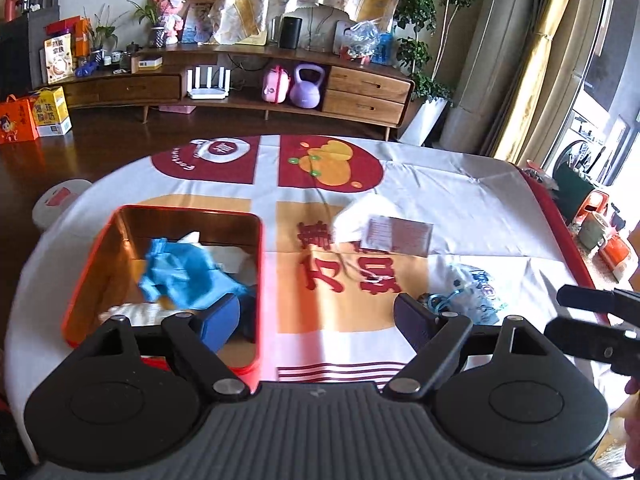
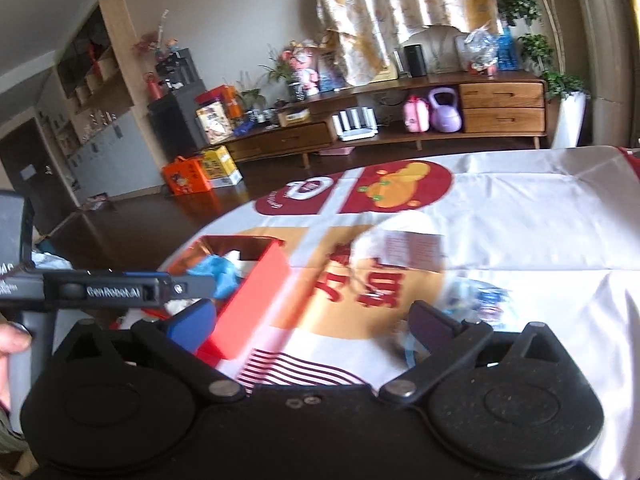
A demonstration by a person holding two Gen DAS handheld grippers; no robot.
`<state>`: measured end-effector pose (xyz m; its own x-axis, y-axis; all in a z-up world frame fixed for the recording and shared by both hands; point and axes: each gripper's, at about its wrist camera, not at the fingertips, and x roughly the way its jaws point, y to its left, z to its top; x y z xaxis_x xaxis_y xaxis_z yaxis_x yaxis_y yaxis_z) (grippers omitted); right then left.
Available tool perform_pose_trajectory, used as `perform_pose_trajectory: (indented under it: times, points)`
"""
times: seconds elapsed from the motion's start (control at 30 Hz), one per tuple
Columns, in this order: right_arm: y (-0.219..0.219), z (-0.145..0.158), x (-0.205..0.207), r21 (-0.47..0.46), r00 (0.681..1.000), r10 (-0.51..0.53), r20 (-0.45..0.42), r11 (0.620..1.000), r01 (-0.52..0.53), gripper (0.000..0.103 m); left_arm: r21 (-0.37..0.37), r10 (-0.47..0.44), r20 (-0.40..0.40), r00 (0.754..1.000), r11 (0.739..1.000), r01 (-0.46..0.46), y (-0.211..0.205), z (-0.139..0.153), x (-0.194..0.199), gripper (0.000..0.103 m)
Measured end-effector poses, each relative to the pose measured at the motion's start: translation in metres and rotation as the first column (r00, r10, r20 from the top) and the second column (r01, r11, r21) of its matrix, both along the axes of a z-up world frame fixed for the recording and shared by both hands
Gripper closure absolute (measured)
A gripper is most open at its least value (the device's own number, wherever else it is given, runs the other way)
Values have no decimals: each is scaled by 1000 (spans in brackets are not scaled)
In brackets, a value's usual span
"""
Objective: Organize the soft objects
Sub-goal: 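Withdraw both open tools up and out of the red tin, then grasp the brown bead bracelet with the left tool while the right tool grasps the blue mask packet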
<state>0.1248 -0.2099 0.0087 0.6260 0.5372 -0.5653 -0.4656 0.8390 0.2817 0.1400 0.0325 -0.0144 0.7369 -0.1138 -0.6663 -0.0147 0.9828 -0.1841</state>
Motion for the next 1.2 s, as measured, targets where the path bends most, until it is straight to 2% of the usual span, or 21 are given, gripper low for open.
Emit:
perform_pose_trajectory:
  times: [0.37,0.57,0.97,1.2]
  points:
    - [-56,-25,21,-84,996,-88,-1,993,88,0,16,-76,-21,997,997,76,-56,-24,27,18]
    - [-74,-45,42,-117,992,-122,-23,986,118,0,27,-116,-60,991,993,117,-82,-47,43,18]
    - [-88,-75,68,-123,987,-138,-84,984,127,3,75,-122,-121,985,988,132,-109,-87,81,18]
    - [-81,-86,82,-142,987,-125,-99,984,111,9,72,-123,-148,981,988,135,-115,-106,95,18]
